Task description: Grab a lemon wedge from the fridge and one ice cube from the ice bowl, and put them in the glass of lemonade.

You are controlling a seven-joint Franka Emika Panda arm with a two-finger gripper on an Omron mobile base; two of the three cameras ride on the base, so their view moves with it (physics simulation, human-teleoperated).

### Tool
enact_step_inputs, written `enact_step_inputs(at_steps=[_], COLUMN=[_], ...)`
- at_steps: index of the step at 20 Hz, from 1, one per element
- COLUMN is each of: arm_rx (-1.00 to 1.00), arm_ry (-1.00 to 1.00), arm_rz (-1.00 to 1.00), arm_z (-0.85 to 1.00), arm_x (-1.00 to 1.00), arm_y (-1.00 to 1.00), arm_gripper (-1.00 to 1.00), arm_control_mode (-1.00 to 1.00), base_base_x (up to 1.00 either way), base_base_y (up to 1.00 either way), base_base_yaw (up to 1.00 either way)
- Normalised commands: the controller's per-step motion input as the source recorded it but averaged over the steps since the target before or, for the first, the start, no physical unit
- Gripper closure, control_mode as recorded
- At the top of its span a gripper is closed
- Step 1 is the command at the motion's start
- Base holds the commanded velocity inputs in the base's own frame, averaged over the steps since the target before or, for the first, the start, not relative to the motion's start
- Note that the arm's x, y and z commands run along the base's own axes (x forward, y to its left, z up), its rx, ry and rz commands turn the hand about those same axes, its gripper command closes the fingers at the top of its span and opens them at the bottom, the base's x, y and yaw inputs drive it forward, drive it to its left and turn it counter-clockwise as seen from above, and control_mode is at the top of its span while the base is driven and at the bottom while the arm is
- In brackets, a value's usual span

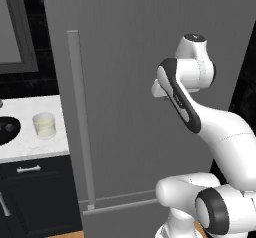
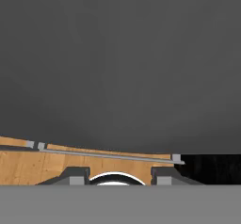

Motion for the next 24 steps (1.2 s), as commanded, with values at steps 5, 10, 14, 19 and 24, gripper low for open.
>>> enact_step_inputs(at_steps=[5,10,14,19,24], arm_rx=[0.00,0.01,0.02,0.01,0.00], arm_ry=[0.00,-0.14,-0.20,-0.01,0.00], arm_rz=[0.00,0.00,-0.07,-0.19,-0.04], arm_z=[-0.02,-0.04,-0.01,-0.10,-0.04], arm_x=[-0.04,-0.45,-1.00,-0.95,-0.23], arm_y=[0.00,0.01,0.01,-0.03,0.00], arm_gripper=[-1.00,-1.00,-1.00,-1.00,-1.00], arm_control_mode=[-1.00,-1.00,-1.00,-1.00,1.00], base_base_x=[0.00,0.00,0.00,0.00,0.00], base_base_y=[0.00,0.00,0.00,0.00,0.07], base_base_yaw=[0.00,0.00,0.00,0.00,0.00])
